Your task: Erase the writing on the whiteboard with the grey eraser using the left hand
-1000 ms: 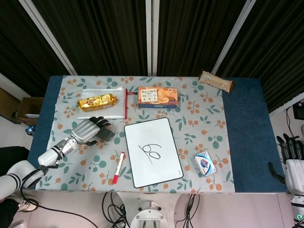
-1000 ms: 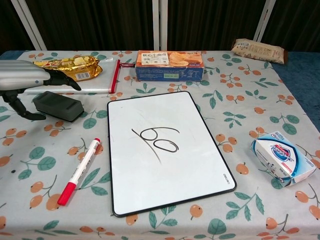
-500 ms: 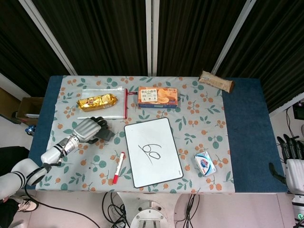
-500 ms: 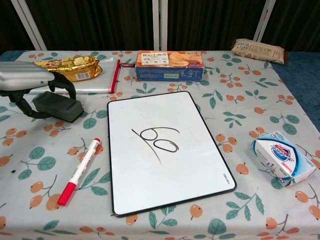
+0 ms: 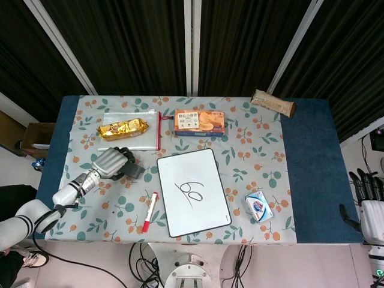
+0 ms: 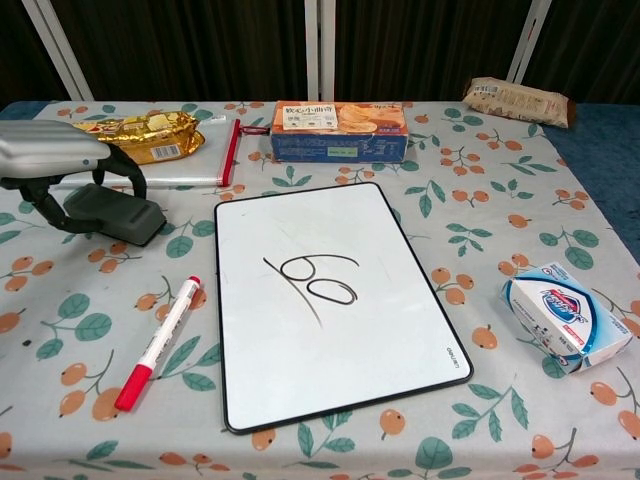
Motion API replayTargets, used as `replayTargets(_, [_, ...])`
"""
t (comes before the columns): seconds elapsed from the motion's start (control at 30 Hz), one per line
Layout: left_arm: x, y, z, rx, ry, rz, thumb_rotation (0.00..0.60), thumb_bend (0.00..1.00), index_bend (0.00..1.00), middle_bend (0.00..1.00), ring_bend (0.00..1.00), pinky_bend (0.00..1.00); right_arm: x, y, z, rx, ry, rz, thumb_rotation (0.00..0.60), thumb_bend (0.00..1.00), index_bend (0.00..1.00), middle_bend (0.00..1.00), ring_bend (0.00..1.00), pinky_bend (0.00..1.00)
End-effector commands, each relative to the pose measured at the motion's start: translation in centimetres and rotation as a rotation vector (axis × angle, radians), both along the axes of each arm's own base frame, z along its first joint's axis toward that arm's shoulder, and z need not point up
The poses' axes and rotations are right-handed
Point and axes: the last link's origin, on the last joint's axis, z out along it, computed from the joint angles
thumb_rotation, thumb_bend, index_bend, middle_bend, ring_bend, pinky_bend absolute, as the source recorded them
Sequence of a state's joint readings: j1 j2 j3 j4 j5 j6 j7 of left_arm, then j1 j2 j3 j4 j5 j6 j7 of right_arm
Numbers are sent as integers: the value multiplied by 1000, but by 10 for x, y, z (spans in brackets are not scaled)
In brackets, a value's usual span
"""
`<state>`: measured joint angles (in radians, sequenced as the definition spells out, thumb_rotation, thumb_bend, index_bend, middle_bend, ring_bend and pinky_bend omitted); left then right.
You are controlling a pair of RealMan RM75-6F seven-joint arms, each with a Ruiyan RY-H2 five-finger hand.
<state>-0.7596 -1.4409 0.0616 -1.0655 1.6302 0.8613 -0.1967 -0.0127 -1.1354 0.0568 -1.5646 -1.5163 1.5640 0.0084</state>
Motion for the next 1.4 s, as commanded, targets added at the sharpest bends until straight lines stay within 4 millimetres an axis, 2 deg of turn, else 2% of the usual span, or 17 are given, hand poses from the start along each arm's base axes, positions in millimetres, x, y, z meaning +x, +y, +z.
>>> replayTargets(0.03, [0,0,0,5,-5,2,600,323,366,294,241,397,-1,0,-1,9,2,-7,600,287,0,0,0,0])
replayTargets(0.27, [-2,0,0,12,-25,21,600,326,412,334,305,457,-2,0,-3,24,4,-24,600,286,0,0,0,0])
replayTargets(0.5, [-1,1,0,22,-79,44,600,407,506,407,373,525,-1,0,-4,28,7,-23,600,286,0,0,0,0])
replayTargets(0.8, [8,1,4,26,-144,54,600,425,604,509,450,595,-1,0,-3,25,7,-17,600,286,0,0,0,0])
replayTargets(0.9, [25,-4,2,1,-184,65,600,467,639,543,484,631,-2,-2,-5,30,4,-17,600,286,0,0,0,0])
replayTargets(1.0, [52,-18,-3,-38,-194,12,600,490,657,559,500,647,-2,-3,-9,38,0,-13,600,286,0,0,0,0])
replayTargets(1.03, [66,-28,-7,-61,-189,-31,600,491,658,561,502,649,-1,-4,-10,41,0,-8,600,285,0,0,0,0])
replayTargets(1.17, [103,-53,-15,-102,-178,-118,600,493,686,584,527,667,-1,-3,-7,33,-9,17,600,276,0,0,0,0])
replayTargets(1.3, [128,-74,-26,-113,-161,-180,600,492,700,597,544,679,-4,-1,1,-5,-22,45,600,262,0,0,0,0])
replayTargets(1.4, [138,-85,-40,-136,-149,-198,600,492,700,597,545,681,-6,0,6,-25,-28,48,600,261,0,0,0,0])
